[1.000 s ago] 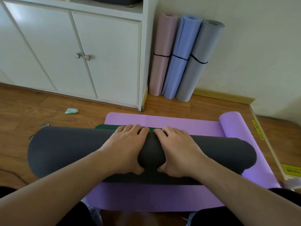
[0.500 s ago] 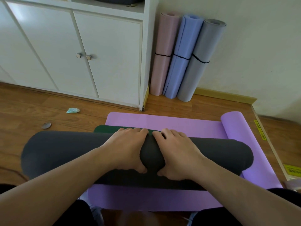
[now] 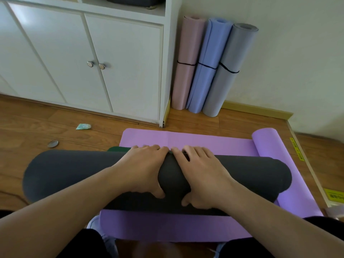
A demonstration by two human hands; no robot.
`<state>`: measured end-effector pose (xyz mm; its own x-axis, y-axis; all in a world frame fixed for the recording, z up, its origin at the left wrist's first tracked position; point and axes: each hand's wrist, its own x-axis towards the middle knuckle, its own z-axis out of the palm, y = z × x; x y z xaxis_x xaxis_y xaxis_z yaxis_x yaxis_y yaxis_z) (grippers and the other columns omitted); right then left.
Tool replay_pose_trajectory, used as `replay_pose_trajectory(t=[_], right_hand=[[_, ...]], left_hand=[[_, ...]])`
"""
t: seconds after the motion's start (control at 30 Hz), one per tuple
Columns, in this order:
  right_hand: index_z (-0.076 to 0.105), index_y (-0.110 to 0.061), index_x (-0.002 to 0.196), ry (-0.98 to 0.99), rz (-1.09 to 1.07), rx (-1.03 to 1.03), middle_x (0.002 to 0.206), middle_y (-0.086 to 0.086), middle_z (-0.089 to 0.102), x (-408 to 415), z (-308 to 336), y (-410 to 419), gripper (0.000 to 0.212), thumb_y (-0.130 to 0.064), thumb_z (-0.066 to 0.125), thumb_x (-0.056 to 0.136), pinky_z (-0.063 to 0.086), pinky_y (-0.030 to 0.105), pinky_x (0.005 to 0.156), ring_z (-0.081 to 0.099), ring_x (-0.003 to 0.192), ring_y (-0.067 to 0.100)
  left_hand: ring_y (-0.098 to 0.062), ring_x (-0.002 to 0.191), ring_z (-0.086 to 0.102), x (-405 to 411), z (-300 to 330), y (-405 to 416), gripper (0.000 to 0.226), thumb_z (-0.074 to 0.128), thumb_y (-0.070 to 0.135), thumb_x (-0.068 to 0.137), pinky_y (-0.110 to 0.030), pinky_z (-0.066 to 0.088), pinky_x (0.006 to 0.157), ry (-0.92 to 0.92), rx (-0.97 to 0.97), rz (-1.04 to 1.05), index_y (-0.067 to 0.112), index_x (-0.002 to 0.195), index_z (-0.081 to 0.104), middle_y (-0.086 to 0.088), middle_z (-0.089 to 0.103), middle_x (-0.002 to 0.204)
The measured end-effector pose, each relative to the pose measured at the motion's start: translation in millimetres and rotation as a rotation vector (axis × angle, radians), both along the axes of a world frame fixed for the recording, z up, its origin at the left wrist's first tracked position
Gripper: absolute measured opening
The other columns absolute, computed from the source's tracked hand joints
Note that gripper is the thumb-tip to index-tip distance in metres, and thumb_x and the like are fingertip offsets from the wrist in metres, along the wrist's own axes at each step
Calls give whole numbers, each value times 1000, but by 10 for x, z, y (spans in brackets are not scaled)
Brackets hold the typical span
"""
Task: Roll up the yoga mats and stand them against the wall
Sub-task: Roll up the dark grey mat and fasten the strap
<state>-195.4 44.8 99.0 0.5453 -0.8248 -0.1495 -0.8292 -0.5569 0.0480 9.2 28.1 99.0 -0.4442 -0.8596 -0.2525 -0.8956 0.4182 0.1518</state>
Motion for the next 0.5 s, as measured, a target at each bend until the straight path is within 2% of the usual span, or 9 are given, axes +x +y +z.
replay_pose_trajectory(t=[0.1, 0.17, 0.23, 0.3, 0.4, 0.5], right_hand=[[18, -30, 157, -57, -5, 14, 145, 0, 44, -8, -12, -30, 122, -63, 91, 64, 41, 46, 114, 46, 132, 26], [25, -30, 154, -84, 1, 7, 144, -1, 46, -26, 6, -44, 113, -63, 89, 66, 43, 46, 111, 48, 130, 24], [29, -30, 153, -92, -4, 4, 144, -2, 49, -40, 24, -57, 109, -64, 87, 67, 44, 47, 110, 49, 129, 23], [30, -31, 151, -88, -27, 18, 143, -3, 51, -42, 28, -65, 108, -65, 87, 65, 46, 46, 109, 51, 128, 22], [23, -29, 155, -71, -40, 39, 144, -1, 48, -33, 17, -36, 115, -63, 88, 66, 42, 45, 113, 49, 130, 24], [5, -26, 161, -27, -15, 22, 151, 4, 38, -2, 38, 16, 132, -63, 89, 67, 32, 46, 122, 39, 139, 28]], left_hand=[[-13, 112, 55, 18, 37, 18, 103, 80, 77, 55, -39, 46, 101, 5, 11, 2, 38, 141, 39, 15, 55, 125], [-16, 119, 52, 13, 20, 63, 109, 79, 78, 56, -40, 43, 107, -34, -22, -19, 35, 146, 34, 12, 51, 131], [-21, 127, 47, -21, -16, 108, 121, 79, 78, 56, -43, 40, 112, -116, -101, -51, 29, 152, 25, 5, 43, 140], [-23, 125, 48, -69, -56, 127, 120, 83, 75, 56, -44, 42, 109, -161, -154, -58, 25, 150, 26, 2, 42, 139], [-20, 113, 54, -94, -49, 95, 103, 84, 70, 56, -42, 46, 101, -127, -142, -53, 27, 137, 37, 7, 49, 128], [-17, 110, 56, -39, -4, 37, 102, 83, 74, 55, -40, 48, 99, -43, -74, -14, 30, 137, 41, 11, 54, 124]])
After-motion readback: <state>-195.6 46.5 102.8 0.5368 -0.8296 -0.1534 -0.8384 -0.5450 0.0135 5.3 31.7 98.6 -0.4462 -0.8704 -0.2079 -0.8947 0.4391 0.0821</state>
